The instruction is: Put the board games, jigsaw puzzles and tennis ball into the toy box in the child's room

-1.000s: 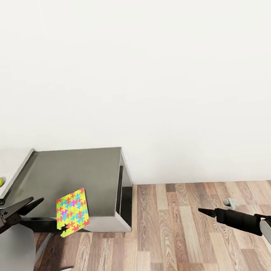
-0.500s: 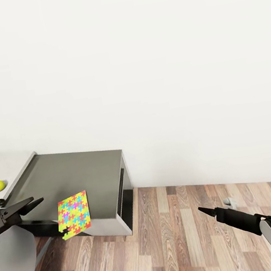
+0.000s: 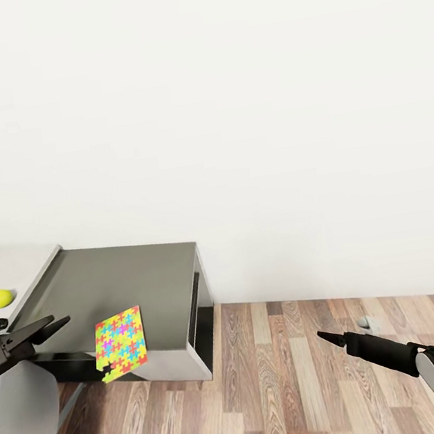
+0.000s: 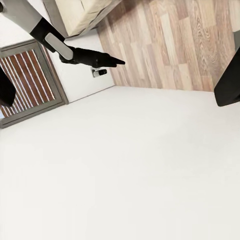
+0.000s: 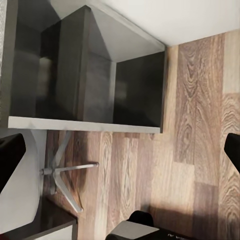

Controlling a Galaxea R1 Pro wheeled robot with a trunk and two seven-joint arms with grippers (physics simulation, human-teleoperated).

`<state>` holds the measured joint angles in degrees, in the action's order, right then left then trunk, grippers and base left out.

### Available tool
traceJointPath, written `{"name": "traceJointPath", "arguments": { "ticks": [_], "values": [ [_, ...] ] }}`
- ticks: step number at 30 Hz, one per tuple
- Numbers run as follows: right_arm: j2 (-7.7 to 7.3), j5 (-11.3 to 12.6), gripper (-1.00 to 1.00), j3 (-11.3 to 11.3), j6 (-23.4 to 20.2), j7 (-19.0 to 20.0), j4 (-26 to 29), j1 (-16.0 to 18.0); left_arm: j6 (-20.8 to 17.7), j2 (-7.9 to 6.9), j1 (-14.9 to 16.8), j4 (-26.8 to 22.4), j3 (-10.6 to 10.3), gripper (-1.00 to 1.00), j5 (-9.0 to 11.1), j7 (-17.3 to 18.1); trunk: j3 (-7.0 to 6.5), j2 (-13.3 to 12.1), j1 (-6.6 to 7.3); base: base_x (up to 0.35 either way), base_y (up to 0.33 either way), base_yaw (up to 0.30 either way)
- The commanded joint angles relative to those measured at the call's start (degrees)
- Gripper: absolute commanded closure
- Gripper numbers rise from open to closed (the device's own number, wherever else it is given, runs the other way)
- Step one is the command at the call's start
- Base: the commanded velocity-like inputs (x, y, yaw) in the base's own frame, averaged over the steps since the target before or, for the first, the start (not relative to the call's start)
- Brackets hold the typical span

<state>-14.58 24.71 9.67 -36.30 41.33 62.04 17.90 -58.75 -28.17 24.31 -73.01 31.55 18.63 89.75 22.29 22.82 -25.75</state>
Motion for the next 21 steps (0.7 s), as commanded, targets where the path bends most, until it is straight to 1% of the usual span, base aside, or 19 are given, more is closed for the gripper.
{"name": "traceJointPath", "arguments": {
  "ticks": [1, 8, 21],
  "values": [
    [0.0, 0.26, -1.0, 0.05, -0.38, 0.06, 0.02, 0.03, -0.6, 0.13, 0.03, -0.02, 0.0, -1.0, -0.08, 0.25, -0.01, 0.1, -0.03, -0.026, 0.0, 0.0],
    [0.02, 0.25, -1.0, 0.05, -0.35, 0.06, 0.01, 0.03, -0.58, 0.58, 0.03, -0.44, 0.0, -1.0, -0.17, 0.25, -0.66, 0.1, -0.03, -0.015, 0.0, 0.0],
    [0.0, 0.26, -1.0, 0.08, -0.35, 0.06, 0.01, 0.03, -0.58, 0.74, 0.03, -0.47, 0.0, -1.0, -0.16, 0.25, -1.89, 0.1, -0.03, -0.079, 0.0, 0.0]
  ]
}}
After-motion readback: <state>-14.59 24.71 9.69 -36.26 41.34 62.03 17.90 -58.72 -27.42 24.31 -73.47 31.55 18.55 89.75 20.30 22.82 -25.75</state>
